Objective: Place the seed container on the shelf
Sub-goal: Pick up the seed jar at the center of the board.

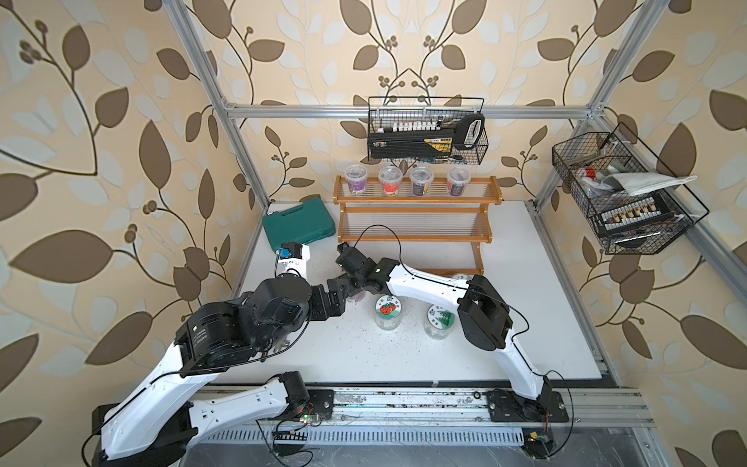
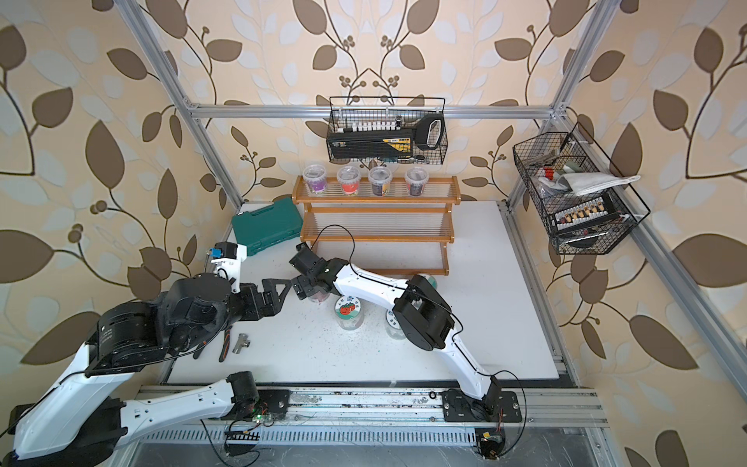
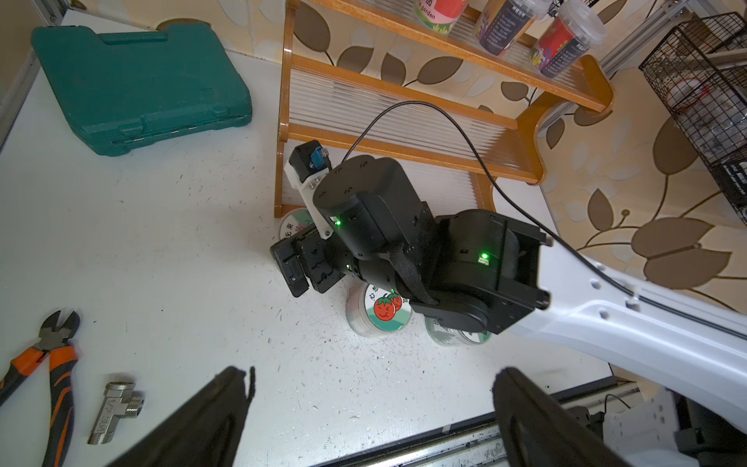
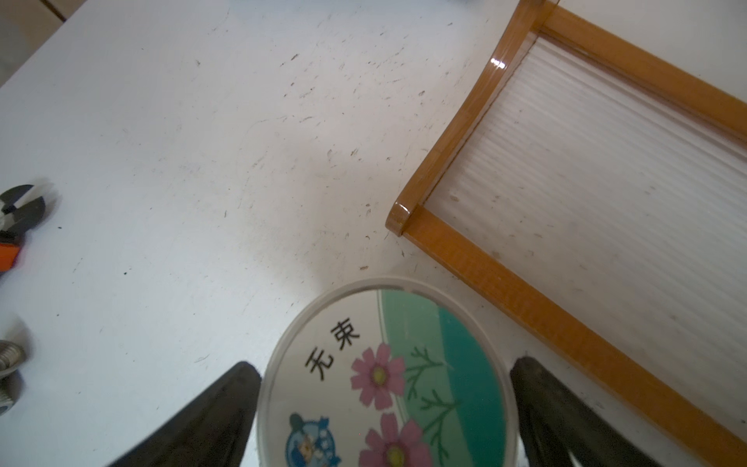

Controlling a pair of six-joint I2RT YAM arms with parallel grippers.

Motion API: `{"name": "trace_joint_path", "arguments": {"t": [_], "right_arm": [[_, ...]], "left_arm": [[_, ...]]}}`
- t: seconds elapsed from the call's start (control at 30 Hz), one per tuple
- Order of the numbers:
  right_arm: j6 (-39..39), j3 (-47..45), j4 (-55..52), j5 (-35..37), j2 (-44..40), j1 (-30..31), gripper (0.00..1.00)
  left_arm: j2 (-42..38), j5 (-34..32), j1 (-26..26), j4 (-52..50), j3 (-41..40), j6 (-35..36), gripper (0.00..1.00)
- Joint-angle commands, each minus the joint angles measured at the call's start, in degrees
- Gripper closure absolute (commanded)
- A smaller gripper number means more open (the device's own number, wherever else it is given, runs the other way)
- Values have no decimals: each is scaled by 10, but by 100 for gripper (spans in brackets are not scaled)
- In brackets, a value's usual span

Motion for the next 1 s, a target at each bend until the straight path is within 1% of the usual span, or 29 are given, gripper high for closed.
{"name": "trace_joint_path", "arguments": {"t": [0.0, 0.07, 0.13, 0.27, 0.37, 0.5, 0.63, 0.83, 0.97], "right_arm": [[2, 15, -24, 3, 15, -3, 2], [2, 16, -25, 0, 15, -4, 3], [2, 16, -26, -3, 12, -4, 8], [0, 15, -33, -15, -3, -5, 23], [0, 5, -40, -21, -28, -5, 32], [-2, -18, -51, -19, -82, -6, 38], [-6, -37, -70, -21, -140, -5, 40], [-6, -55, -120, -5, -227, -6, 42], [8, -68, -164, 9, -290, -8, 42]], "left_arm": [[0, -7, 6, 13, -2, 12, 2], [-2, -7, 6, 14, -5, 12, 2], [-3, -6, 6, 14, -5, 11, 2], [-5, -8, 6, 13, -4, 13, 2], [-6, -12, 5, 13, -7, 16, 2], [-7, -19, 6, 18, -19, 25, 2], [-8, -23, 6, 32, -31, 39, 2], [-12, -26, 5, 74, -55, 78, 2], [-12, -8, 5, 116, -77, 133, 2]]}}
